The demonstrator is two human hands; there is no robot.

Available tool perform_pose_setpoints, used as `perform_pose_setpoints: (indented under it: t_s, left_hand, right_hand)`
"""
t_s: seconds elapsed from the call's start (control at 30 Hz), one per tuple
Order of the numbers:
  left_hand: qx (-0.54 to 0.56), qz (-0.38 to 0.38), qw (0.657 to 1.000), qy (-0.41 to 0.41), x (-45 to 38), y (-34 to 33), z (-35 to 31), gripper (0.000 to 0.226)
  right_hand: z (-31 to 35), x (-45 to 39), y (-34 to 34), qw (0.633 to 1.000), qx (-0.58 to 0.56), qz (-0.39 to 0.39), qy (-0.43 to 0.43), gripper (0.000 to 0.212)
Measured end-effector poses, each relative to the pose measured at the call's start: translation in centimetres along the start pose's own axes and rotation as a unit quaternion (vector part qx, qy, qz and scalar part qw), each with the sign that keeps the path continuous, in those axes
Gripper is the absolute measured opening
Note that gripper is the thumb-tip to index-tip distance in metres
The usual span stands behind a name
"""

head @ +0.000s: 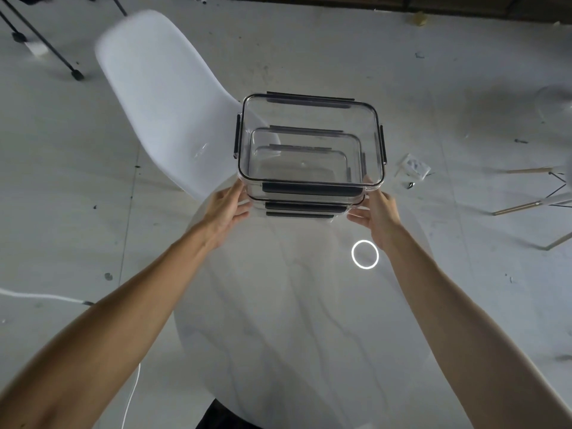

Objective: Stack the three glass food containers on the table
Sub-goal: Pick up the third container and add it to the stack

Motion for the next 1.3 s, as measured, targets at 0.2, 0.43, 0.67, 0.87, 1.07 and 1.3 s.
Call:
perform_pose_setpoints:
  t_s: [0.2,0.43,0.67,0.87,1.07,1.3]
  left_hand:
    - [-0.009,0.003,1.0,0.004,0.2,0.1,-0.2,0.064]
    - [0.049,-0.076,0.992,-0.093,0.8,1.5,-4.0,0.043]
    - [0.039,-0.034,0.982,-0.181,2.5,0.9,-7.1,0.02]
    - [0.031,-0.039,0.981,-0.188,3.0,1.4,-6.6,0.021]
    - [0.038,-0.034,0.98,-0.195,3.2,1.0,-7.1,0.013]
    - [0.05,-0.04,0.978,-0.198,3.6,1.1,-7.3,0.015]
  right_hand:
    - [0.3,0.0,0.2,1.0,0.018,0.0,0.001,0.038]
    - [3.9,1.2,1.4,0.993,-0.068,-0.062,0.072,0.047]
    - [7.8,4.0,1.5,0.982,-0.073,-0.008,0.171,0.031]
    - [7.3,4.0,1.8,0.977,-0.074,-0.001,0.198,0.038]
    - [7.6,4.8,2.2,0.976,-0.092,-0.005,0.198,0.011]
    - [7.5,4.9,2.1,0.974,-0.094,0.002,0.208,0.018]
Point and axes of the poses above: each hand's wrist, its own x-axis away from the middle knuckle, its own y-axis out of the back of the hand, z = x × y, the point moved 1 cm from there along -x, towards the middle knuckle, and after that the axes turned 12 degrees about -z, right-handed, at the moved point
